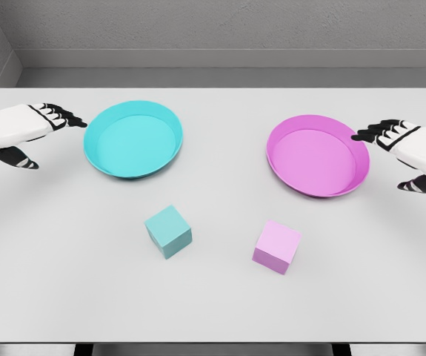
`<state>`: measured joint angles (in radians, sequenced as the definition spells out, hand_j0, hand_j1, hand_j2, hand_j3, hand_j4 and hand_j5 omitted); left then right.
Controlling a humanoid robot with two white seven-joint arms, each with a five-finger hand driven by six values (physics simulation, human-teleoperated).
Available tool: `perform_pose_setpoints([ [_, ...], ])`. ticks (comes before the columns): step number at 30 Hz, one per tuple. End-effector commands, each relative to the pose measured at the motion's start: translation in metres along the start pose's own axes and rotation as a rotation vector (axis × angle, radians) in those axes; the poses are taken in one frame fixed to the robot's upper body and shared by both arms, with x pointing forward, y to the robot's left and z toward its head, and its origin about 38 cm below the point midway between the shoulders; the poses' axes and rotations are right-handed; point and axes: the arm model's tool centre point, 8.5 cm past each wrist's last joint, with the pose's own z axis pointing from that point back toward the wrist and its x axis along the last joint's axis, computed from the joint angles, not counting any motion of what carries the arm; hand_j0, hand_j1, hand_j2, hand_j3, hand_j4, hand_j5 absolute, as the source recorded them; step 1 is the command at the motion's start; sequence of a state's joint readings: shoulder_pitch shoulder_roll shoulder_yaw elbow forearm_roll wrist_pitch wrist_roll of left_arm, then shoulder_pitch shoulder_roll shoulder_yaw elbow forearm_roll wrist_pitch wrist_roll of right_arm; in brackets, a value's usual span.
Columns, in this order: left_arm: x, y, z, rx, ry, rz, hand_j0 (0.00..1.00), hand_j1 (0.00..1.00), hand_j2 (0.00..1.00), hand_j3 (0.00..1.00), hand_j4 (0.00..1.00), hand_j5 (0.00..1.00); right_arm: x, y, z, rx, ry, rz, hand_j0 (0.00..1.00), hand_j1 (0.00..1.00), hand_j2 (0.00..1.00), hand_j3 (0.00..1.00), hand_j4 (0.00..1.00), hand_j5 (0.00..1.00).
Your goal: Place the blocks in the corresponding plates according to their colors
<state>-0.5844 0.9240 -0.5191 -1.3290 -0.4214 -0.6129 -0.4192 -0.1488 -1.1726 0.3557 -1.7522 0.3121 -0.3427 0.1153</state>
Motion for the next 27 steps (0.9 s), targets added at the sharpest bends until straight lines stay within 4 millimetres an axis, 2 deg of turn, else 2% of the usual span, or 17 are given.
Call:
perform_pose_setpoints([
  [1, 0.0, 0.001, 0.0, 0.004, 0.0, 0.004, 1.0, 1.0, 1.0, 1.0, 1.0, 1.0, 0.0, 0.0, 0.0, 0.001, 0.002, -0.001, 1.0, 1.0, 1.0, 1.0, 1.0, 1.0],
  [3, 0.0, 0.001, 0.001, 0.004, 0.0, 0.003, 1.0, 1.0, 1.0, 1.0, 1.0, 1.0, 0.0, -0.002, 0.0, -0.004, 0.0, 0.001, 1.0, 1.0, 1.0, 1.0, 1.0, 1.0],
  [6, 0.03, 0.003, -0.004, 0.003, -0.081, -0.041, 1.0, 1.0, 1.0, 1.0, 1.0, 1.0, 0.001, -0.008, -0.005, -0.028, -0.008, 0.003, 1.0, 1.0, 1.0, 1.0, 1.0, 1.0],
  [7, 0.033, 0.003, -0.005, 0.004, -0.091, -0.048, 1.0, 1.0, 1.0, 1.0, 1.0, 1.0, 0.004, -0.007, -0.01, -0.025, -0.02, 0.003, 1.0, 1.0, 1.0, 1.0, 1.0, 1.0],
  [11, 0.077, 0.009, -0.018, 0.006, -0.214, -0.113, 1.0, 1.0, 1.0, 1.0, 1.0, 1.0, 0.045, 0.002, -0.065, 0.124, -0.187, 0.023, 1.0, 1.0, 1.0, 1.0, 1.0, 1.0],
  [12, 0.086, 0.004, -0.019, 0.003, -0.239, -0.114, 1.0, 1.0, 1.0, 1.0, 1.0, 1.0, 0.06, 0.007, -0.08, 0.169, -0.239, 0.03, 1.0, 1.0, 1.0, 1.0, 1.0, 1.0],
  [13, 0.092, 0.006, -0.02, 0.008, -0.255, -0.123, 1.0, 1.0, 1.0, 1.0, 1.0, 1.0, 0.068, 0.01, -0.087, 0.194, -0.267, 0.036, 1.0, 1.0, 1.0, 1.0, 1.0, 1.0],
  [14, 0.108, 0.002, -0.022, 0.009, -0.294, -0.132, 1.0, 1.0, 1.0, 1.0, 1.0, 1.0, 0.086, 0.014, -0.103, 0.234, -0.33, 0.046, 1.0, 1.0, 1.0, 1.0, 1.0, 1.0],
  [16, 0.12, -0.001, -0.024, 0.007, -0.328, -0.137, 1.0, 1.0, 1.0, 1.0, 1.0, 1.0, 0.108, 0.022, -0.118, 0.288, -0.402, 0.055, 1.0, 1.0, 1.0, 1.0, 1.0, 1.0],
  [21, 0.144, -0.008, -0.039, 0.015, -0.399, -0.12, 1.0, 1.0, 1.0, 1.0, 1.0, 1.0, 0.117, 0.028, -0.109, 0.314, -0.518, 0.094, 1.0, 1.0, 1.0, 1.0, 1.0, 1.0],
  [23, 0.156, -0.014, -0.048, 0.016, -0.437, -0.105, 1.0, 1.0, 1.0, 1.0, 1.0, 1.0, 0.11, 0.029, -0.093, 0.353, -0.572, 0.145, 1.0, 1.0, 1.0, 1.0, 1.0, 1.0],
  [27, 0.174, -0.02, -0.059, 0.014, -0.485, -0.097, 1.0, 1.0, 1.0, 1.0, 1.0, 1.0, 0.105, 0.028, -0.085, 0.367, -0.58, 0.161, 1.0, 1.0, 1.0, 1.0, 1.0, 1.0],
])
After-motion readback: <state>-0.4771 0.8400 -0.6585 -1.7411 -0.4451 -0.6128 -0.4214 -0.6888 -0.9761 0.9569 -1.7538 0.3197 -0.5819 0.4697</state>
